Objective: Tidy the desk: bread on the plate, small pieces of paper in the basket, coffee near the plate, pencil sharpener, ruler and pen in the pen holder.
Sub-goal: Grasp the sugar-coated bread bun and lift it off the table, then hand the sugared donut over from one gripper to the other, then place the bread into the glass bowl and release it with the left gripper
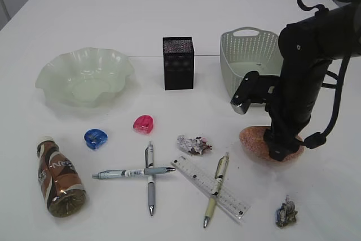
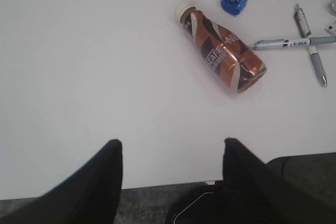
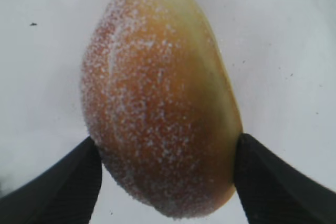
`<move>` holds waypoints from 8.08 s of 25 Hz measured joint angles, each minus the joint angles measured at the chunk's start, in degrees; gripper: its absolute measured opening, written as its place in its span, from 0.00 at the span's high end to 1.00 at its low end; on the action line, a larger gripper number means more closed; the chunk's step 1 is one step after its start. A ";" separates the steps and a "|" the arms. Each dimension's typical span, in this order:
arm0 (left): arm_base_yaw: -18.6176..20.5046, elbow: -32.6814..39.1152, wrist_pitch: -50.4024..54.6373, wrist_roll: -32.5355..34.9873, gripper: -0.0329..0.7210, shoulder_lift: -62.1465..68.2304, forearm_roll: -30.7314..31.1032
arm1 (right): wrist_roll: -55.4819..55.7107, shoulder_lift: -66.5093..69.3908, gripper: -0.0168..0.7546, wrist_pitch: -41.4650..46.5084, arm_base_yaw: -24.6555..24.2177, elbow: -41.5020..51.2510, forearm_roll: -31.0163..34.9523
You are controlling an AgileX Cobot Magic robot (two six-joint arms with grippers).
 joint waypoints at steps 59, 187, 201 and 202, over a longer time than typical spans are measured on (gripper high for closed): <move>0.00 0.00 -13.13 33.88 0.38 26.64 -60.26 | 17.62 -25.33 0.70 20.09 0.00 -15.27 42.54; -5.00 -27.78 -12.77 59.61 0.65 66.13 -77.65 | 19.91 -31.59 0.22 20.40 0.00 -15.27 47.07; -3.35 -27.78 -43.17 50.58 0.65 66.71 -48.85 | 24.79 -31.59 0.22 20.50 0.00 -15.27 31.62; -3.35 -27.78 -43.80 48.05 0.65 67.33 -45.43 | 25.78 -31.59 0.22 20.50 0.00 -15.27 30.62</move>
